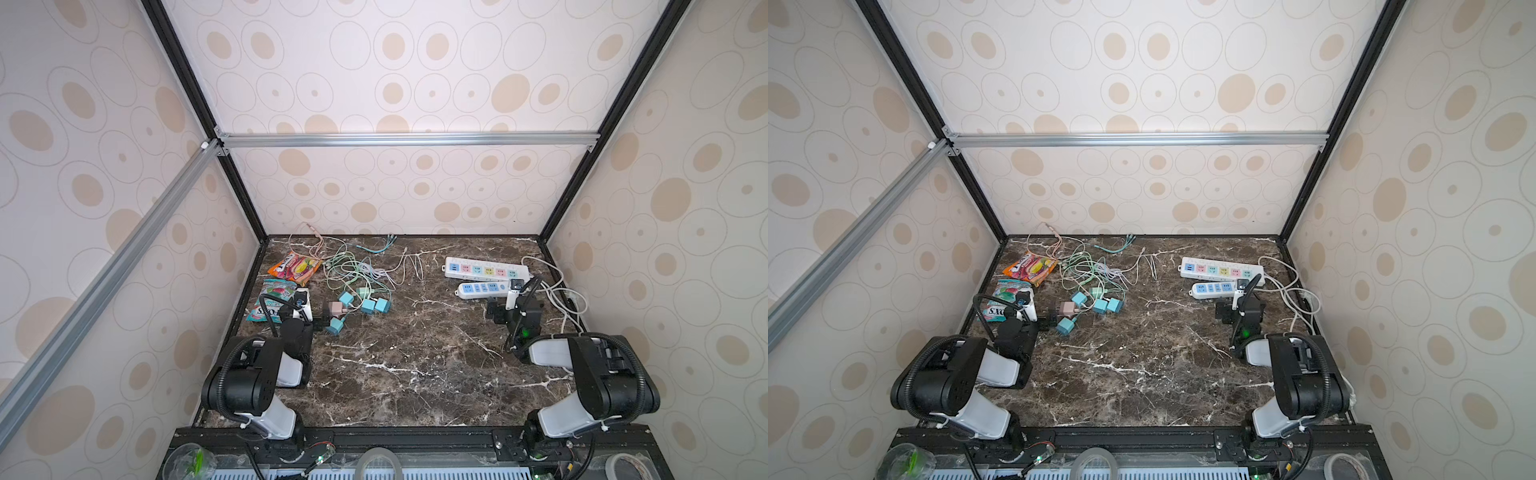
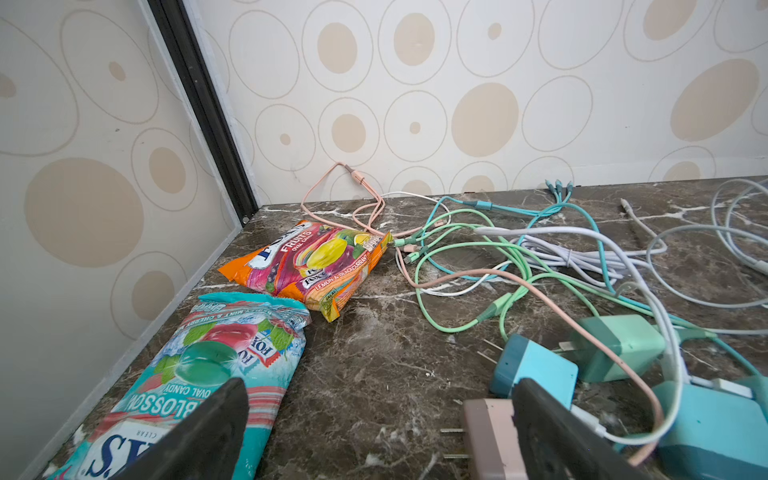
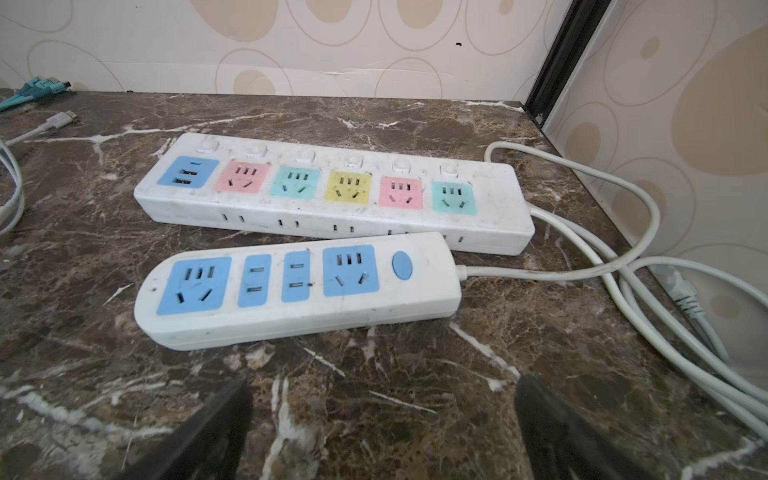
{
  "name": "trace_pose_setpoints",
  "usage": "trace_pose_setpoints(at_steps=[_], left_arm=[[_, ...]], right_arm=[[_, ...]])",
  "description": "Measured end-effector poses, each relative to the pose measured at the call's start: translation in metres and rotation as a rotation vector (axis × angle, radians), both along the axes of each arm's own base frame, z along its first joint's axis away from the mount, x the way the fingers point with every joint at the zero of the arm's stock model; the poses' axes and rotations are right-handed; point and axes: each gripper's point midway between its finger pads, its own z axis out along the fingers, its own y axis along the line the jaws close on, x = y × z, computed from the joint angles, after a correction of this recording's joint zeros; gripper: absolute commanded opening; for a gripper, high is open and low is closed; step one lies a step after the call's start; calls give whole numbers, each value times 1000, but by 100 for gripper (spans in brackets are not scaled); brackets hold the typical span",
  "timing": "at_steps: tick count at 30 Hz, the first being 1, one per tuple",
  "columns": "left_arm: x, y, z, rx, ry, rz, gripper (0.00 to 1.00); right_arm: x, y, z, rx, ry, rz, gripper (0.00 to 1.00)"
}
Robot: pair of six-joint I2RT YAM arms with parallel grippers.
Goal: Insert the plug
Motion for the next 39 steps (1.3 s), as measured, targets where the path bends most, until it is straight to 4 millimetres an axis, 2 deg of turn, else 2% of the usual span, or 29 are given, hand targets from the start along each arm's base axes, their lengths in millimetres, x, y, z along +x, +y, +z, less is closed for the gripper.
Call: trace_pose_setpoints(at_steps=[39], left_arm=[[-1,-1,4,5,-7,-3,98]], right_arm=[[-1,0,-1,6,7,-3,100]])
